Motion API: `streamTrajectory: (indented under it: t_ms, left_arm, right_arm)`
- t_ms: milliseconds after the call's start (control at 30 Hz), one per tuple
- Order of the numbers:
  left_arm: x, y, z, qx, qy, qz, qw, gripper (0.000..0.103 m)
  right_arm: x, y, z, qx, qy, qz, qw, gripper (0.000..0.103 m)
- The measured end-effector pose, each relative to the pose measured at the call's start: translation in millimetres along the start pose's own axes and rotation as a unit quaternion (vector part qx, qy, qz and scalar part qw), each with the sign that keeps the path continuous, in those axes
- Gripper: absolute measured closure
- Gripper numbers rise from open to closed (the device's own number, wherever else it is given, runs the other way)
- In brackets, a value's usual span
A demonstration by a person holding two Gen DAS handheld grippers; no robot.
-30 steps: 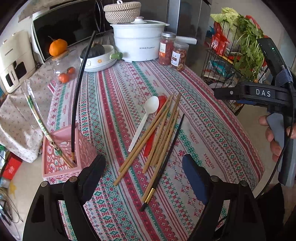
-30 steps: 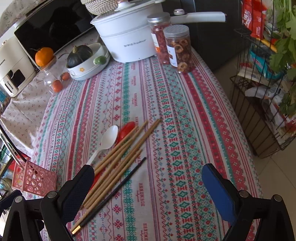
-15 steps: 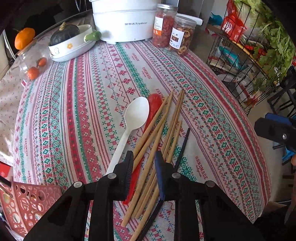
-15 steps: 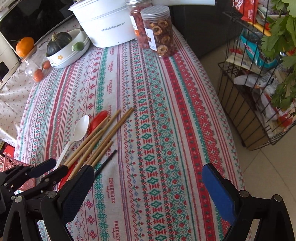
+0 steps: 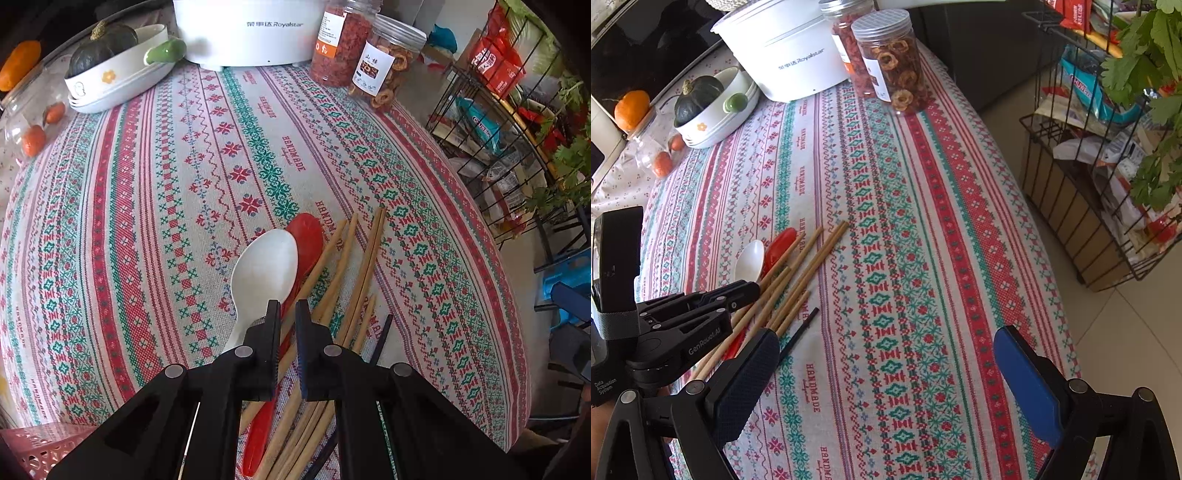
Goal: Organize utensils
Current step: 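Move the left gripper over the wooden chopsticks beside the spoons, then close the left gripper on one wooden chopstick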
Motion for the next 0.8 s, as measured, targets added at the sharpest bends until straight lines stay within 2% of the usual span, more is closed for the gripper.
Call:
streamTrajectory:
  t_ms: [267,367,433,533,700,800]
  left_arm:
    - [-2.8,-19.6,1.5,-0.005,0.003,-0.042,0.9991,0.096]
    - [-9.1,-28.8,-1.3,-0.01,0.002,-0.051,0.9986,0.103]
    - [-11.9,-33.7,-1.6,-0.008,0.002,-0.063,0.998,0.103]
    - [-15.8,-33.6,2.8,0.012,0.003,-0.056,0.9983,0.103]
    - [-23.5,-24.9,11.2,-0.006,-0.038,-0.032,0.9987,0.102]
    - [-21.3,-25.4,21.5,0.019,-0.033,-0.038,0.9986,0.102]
  right_arm:
    - [0.2,-0.7,-0.5,0.002,0.003,-0.003,1.0,0.006]
    - [-0.2,-0.6,-0.7,0.003,0.003,-0.003,1.0,0.006]
    - [-1.1,-0.6,-1.2,0.003,0.004,-0.002,1.0,0.006]
    - [-2.8,-0.6,-2.6,0.003,0.005,-0.001,1.0,0.006]
    - [-4.5,-1.0,-5.3,0.001,0.009,0.0,1.0,0.006]
    - [-5.3,-0.7,-2.7,0.003,0.007,0.002,1.0,0.006]
Point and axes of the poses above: each gripper's, at about its wrist camera, not at the fingertips, and x roughly the way its jaws point, z to its right, y to its top, the point moved 7 cm from there along x, roughly the way its jaws point, and after that the axes turned 3 degrees about z, right-handed, at the moved point
